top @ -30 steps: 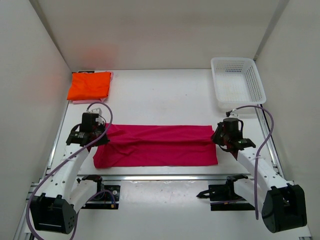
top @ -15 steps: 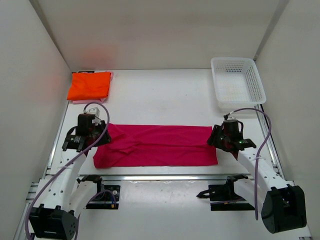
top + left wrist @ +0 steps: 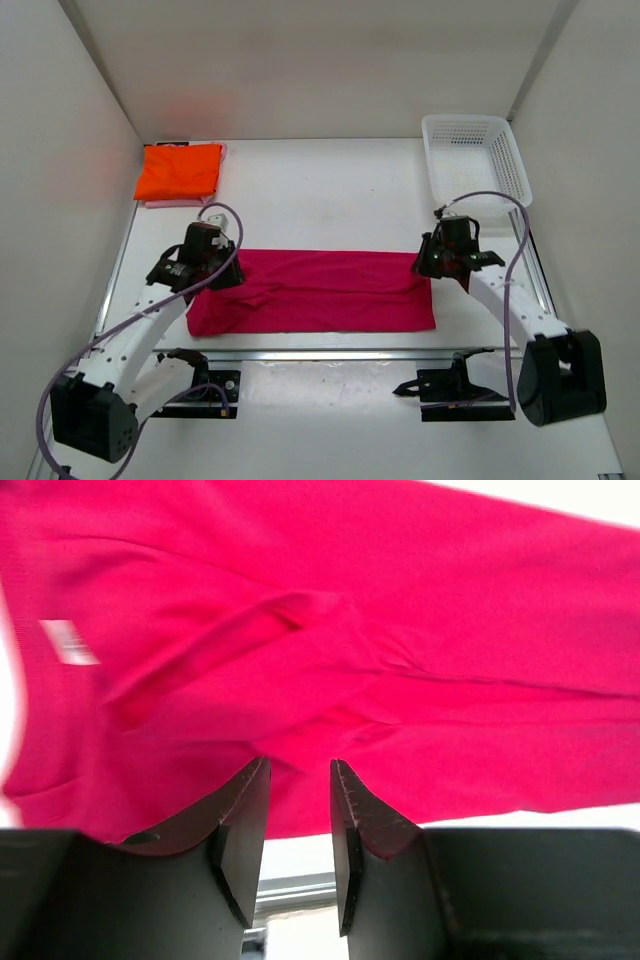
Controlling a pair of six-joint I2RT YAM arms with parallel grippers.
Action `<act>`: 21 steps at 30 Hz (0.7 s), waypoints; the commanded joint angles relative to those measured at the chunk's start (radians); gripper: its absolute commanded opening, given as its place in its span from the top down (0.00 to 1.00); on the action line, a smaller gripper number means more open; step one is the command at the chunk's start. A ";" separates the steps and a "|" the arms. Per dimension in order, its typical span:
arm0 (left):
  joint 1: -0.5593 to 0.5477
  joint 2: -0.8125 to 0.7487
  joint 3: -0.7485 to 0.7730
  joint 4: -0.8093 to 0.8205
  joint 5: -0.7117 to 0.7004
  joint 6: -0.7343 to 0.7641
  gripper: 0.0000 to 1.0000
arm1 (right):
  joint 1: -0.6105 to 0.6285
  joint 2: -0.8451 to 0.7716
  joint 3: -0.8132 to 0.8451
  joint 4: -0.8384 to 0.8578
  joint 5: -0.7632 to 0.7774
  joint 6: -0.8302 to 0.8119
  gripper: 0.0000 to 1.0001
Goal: Fold and stack the t-shirts
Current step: Fold the other side of the tshirt into a rectangle
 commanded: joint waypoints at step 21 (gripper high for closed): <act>-0.064 0.323 -0.087 0.238 -0.099 -0.083 0.64 | 0.018 0.056 0.210 -0.313 0.080 -0.070 0.63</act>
